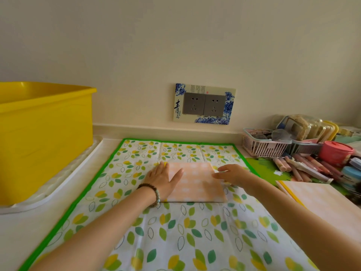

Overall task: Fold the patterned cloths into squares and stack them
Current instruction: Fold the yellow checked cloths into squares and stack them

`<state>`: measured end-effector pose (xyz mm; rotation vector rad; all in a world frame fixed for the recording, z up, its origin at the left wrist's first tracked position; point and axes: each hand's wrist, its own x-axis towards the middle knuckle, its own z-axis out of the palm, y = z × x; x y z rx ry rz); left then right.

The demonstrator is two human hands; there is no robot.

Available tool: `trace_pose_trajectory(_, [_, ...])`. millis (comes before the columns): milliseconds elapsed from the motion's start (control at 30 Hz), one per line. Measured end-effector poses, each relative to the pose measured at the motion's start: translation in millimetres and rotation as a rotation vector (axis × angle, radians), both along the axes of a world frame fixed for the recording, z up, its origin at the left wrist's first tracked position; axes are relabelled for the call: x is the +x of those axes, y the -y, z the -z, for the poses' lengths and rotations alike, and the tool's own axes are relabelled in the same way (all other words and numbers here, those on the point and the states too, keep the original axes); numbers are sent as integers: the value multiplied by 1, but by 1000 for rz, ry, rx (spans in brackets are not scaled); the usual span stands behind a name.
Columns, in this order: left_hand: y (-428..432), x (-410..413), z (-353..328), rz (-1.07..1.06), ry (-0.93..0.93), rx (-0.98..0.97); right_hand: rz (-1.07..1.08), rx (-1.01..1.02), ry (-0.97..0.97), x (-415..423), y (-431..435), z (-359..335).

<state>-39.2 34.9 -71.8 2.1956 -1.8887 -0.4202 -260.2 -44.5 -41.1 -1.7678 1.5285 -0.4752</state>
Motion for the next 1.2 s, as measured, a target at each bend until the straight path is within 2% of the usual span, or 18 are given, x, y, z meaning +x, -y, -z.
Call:
trace_pose_trajectory(100, [-9,-2,7,-14,44,-14,24,57,-105,5,-2,-5])
trace_pose_trajectory(200, [-9,-3,10,-38,51,-37,98,96,-88,16,-5,-5])
trace_pose_trajectory(267, [-10,-5,9,-45,47,-46,132,114,10,23,-10,-6])
trace_pose_trajectory(400, [-11,-4,7,-49,-12,-96,71,175,357,29,-25,-11])
trace_pose_trajectory(467, [-11,-6,3,-38,-146,-172,54,165,443,25,-32,-15])
trace_pose_trajectory(533, [-13,-17,-5,-32,-369,-236,48,107,467,14,-37,-23])
trace_pose_trajectory(667, [-4,-53,-28,-141,-782,-223,47,22,486,-35,-42,-50])
trace_pose_trajectory(767, [4,-89,-43,-80,-1081,-176,55,-33,466,-84,-46,-71])
trace_pose_trajectory(867, [9,-135,-57,18,-1201,-155,94,-42,418,-137,-49,-86])
trace_pose_trajectory(1000, [21,-192,-63,130,-1276,-4,222,-20,284,-203,-43,-88])
trace_pose_trajectory(1200, [33,-254,-43,186,-1229,220,348,100,91,-270,-39,-73])
